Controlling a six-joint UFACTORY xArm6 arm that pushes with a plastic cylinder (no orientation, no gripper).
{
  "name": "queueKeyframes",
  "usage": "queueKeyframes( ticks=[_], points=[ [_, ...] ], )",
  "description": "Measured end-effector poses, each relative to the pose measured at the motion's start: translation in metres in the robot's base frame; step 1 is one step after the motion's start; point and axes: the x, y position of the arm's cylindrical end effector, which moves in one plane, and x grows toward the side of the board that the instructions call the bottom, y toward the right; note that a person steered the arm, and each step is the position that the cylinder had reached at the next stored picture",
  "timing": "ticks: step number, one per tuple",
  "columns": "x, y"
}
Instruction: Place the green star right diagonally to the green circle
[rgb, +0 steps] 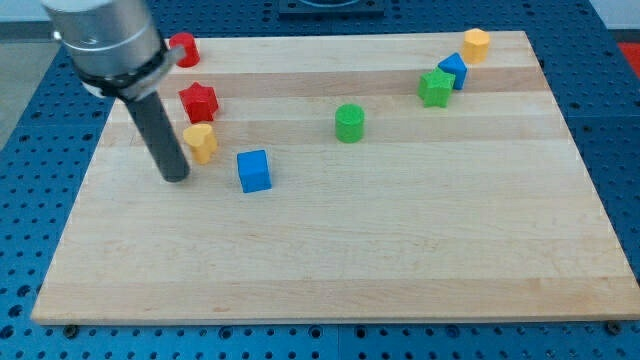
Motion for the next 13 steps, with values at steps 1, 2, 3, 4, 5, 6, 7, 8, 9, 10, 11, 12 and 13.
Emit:
queueKeyframes(
  ticks=[1, 2, 3, 4, 5, 6, 7, 8, 9, 10, 11, 12, 13],
  points=[
    [0.021, 0.052],
    [0.022, 0.084],
    [0.023, 0.092],
    [0.042, 0.118],
    [0.021, 0.160],
    [-0.012, 0.182],
    [-0.023, 0.184],
    [-0.032, 0.286],
    [-0.056, 0.400],
    [-0.091, 0.387],
    [-0.112, 0.369],
    [-0.129, 0.319],
    [-0.130, 0.317]
  ],
)
